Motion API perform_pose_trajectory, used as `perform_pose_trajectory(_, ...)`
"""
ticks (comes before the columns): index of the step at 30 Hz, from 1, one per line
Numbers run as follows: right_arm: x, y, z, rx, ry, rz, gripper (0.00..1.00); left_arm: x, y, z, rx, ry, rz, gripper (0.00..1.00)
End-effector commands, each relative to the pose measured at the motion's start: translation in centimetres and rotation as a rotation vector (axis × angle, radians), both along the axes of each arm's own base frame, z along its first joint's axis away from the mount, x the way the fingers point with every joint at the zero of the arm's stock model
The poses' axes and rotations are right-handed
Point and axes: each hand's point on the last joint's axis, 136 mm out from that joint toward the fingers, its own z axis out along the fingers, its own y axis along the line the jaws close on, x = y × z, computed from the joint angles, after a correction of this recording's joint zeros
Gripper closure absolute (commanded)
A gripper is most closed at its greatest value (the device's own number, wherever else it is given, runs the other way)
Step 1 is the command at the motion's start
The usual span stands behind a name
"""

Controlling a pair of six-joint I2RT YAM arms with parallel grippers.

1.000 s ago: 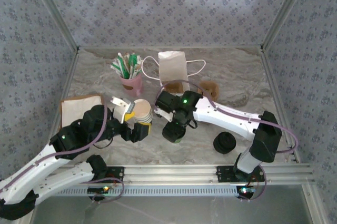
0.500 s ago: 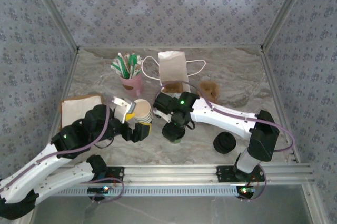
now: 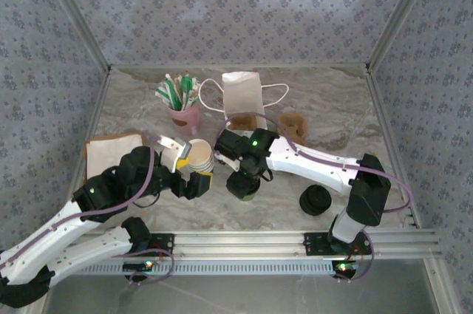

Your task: Pack the takeout coffee

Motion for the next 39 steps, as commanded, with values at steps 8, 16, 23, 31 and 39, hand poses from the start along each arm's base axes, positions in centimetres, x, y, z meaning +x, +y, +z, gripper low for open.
perform_pose_trajectory(8, -0.2, 0.7, -0.6, 0.002, 0.009, -0.015, 0.19, 0.2, -0.1, 0.1, 0.000, -0.017, -0.001, 0.00)
perform_pose_trajectory(16, -0.2, 0.2, -0.4, -0.016, -0.016, -0.042, 0.16, 0.2, -0.2, 0.1, -0.001, -0.016, -0.004, 0.01)
perform_pose_trajectory(23, 0.0, -0.1, 0.0, -0.033, -0.051, -0.079, 0.15, 0.2, -0.3, 0.2, -0.001, -0.014, -0.007, 0.01)
perform_pose_trajectory(31, -0.2, -0.1, -0.1, -0.020, -0.050, -0.110, 0.14, 0.2, -0.3, 0.2, -0.002, -0.013, -0.009, 0.01)
perform_pose_trajectory(39, -0.9, -0.5, -0.8, -0.011, -0.003, -0.107, 0.14, 0.2, -0.4, 0.2, -0.005, -0.013, -0.009, 0.01)
